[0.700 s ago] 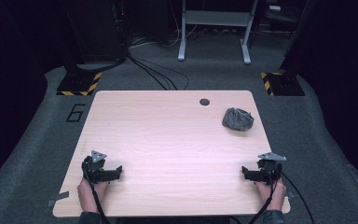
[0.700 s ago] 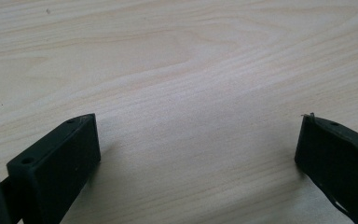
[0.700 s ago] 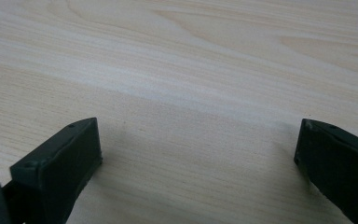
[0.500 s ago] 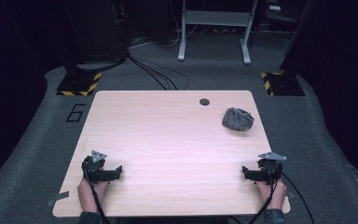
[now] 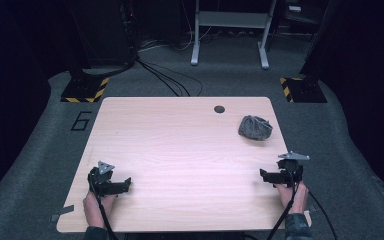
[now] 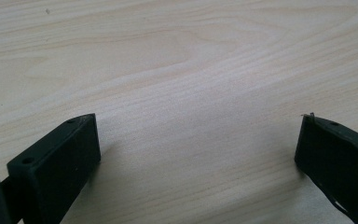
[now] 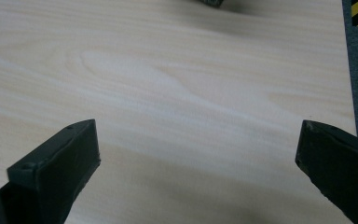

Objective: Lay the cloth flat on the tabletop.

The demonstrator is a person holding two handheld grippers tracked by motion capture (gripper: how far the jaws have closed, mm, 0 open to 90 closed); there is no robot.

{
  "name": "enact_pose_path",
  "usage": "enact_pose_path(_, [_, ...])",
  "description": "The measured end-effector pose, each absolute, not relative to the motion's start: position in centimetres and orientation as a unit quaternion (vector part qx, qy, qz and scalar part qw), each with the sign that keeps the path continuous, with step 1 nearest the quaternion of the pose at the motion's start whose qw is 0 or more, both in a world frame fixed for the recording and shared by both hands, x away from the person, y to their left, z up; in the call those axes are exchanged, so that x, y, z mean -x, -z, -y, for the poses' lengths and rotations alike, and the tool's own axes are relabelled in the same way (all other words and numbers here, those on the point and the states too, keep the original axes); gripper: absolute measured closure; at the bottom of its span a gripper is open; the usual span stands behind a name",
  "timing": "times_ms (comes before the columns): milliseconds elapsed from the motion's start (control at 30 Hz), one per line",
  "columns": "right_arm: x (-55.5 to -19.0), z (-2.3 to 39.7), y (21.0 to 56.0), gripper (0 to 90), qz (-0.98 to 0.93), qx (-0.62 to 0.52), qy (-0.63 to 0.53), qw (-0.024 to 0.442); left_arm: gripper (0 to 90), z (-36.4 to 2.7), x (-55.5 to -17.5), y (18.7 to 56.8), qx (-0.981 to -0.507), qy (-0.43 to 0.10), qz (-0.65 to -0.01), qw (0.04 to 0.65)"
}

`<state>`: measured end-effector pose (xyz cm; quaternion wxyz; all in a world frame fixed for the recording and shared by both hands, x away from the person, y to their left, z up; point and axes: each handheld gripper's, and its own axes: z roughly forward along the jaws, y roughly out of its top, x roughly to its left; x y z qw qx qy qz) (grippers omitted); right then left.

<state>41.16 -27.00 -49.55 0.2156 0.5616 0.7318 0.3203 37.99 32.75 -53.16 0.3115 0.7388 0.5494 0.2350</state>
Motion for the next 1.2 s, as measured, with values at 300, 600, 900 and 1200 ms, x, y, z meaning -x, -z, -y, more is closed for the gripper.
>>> enact_pose_path(300, [-44.6, 26.5, 47.9, 0.0, -0.73, -0.559, -0.334, 0.205, 0.0, -32.8, -38.0, 53.1, -0.74, -0.233, -0.549, 0.31])
enact_pose_path(600, [-48.2, 25.2, 46.7, 0.0, -0.735, -0.55, -0.341, 0.201, 0.0, -32.7, -38.0, 53.2, -0.738, -0.236, -0.549, 0.312])
enact_pose_path(900, [-53.7, 23.4, 45.9, 1.7, -0.746, -0.543, -0.327, 0.203, 0.0, -32.8, -38.0, 53.1, -0.74, -0.232, -0.55, 0.309])
enact_pose_path(1200, [-57.4, 23.2, 47.0, 7.5, -0.744, -0.558, -0.291, 0.225, 0.0, -32.8, -38.0, 53.1, -0.74, -0.232, -0.55, 0.309])
